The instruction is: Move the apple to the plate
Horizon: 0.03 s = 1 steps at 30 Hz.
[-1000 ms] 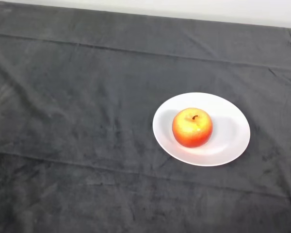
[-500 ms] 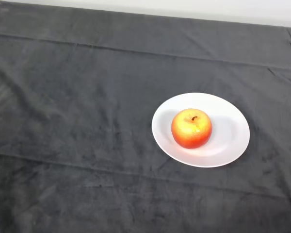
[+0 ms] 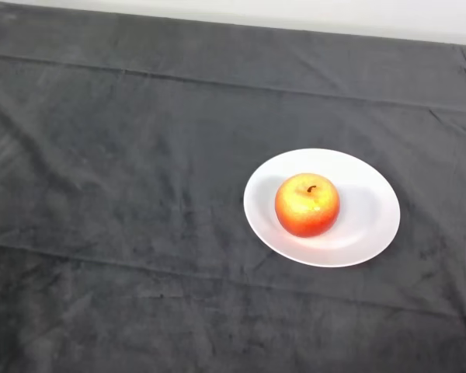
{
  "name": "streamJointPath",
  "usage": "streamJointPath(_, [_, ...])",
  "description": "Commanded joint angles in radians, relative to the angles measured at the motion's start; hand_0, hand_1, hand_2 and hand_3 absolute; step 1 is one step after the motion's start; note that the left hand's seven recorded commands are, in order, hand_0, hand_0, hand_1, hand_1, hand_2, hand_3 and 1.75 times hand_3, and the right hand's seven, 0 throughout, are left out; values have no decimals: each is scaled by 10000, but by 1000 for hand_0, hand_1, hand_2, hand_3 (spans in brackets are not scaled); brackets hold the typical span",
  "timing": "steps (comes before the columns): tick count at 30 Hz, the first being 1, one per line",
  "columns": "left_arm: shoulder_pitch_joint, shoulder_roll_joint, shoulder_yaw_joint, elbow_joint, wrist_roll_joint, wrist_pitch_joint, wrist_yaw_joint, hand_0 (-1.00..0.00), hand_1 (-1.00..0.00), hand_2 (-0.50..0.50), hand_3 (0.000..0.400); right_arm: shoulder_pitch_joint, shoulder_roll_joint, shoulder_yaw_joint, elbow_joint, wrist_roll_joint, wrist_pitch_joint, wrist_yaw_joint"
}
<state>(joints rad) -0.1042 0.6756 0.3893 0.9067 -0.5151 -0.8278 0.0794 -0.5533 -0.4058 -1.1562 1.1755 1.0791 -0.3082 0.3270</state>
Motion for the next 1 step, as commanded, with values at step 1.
streamJointPath(1, [-418, -156, 520, 409, 102, -294, -131, 0, 0, 0, 0, -135, -82, 53, -70, 193, -92, 68])
